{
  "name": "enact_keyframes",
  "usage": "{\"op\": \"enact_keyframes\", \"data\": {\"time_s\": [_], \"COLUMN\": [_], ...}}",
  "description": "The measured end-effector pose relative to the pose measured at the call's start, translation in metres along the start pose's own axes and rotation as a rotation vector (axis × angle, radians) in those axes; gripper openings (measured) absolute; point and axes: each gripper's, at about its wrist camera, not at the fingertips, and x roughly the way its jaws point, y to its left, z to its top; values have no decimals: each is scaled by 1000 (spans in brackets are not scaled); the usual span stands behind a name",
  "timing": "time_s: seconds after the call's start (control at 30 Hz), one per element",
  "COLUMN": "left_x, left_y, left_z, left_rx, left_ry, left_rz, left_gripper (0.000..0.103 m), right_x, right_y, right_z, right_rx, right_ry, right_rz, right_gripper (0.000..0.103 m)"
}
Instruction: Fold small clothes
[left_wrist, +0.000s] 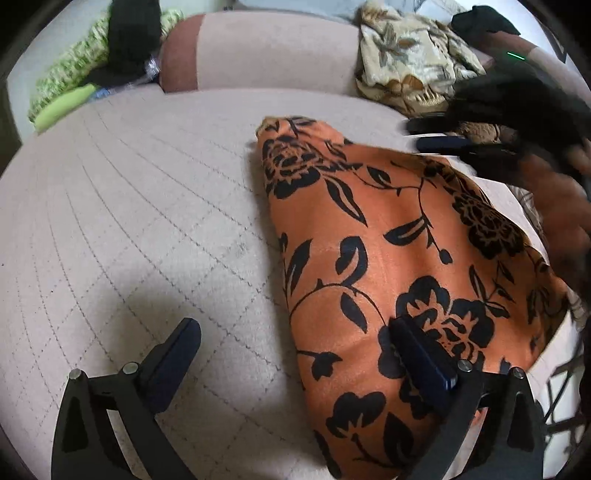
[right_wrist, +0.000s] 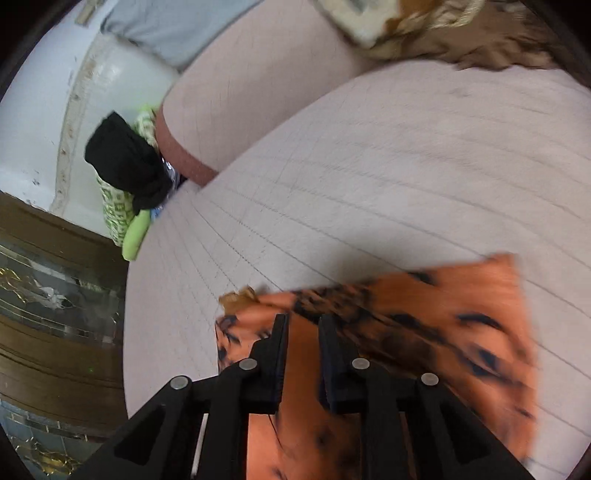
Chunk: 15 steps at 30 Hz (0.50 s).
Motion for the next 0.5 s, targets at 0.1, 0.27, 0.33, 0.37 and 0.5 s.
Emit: {"op": "enact_keyframes", "data": {"time_s": [0.1, 0.27, 0.33, 0.37, 0.5], "left_x": [-4, -36, -28, -15, -8], "left_y": [4, 8, 4, 1, 6], "left_z": [5, 6, 4, 2, -8], "left_rx": [26, 65, 108, 133, 64], "left_ry": [49, -156, -137, -82, -75], "left_rz": [-44, 77, 120, 143, 108], "left_gripper": [103, 103, 103, 103, 103], "right_x": [-33, -58, -54, -56, -59], "right_y": [-13, -42, -56, -61, -49], "right_z": [-13, -69, -90, -98, -90], "right_rx": [-7, -30, -25, -30, -14], "right_ry": [-17, -17, -30, -62, -48], "right_rz": [4, -80, -123, -124, -173], "right_gripper": [20, 20, 20, 20, 22]}}
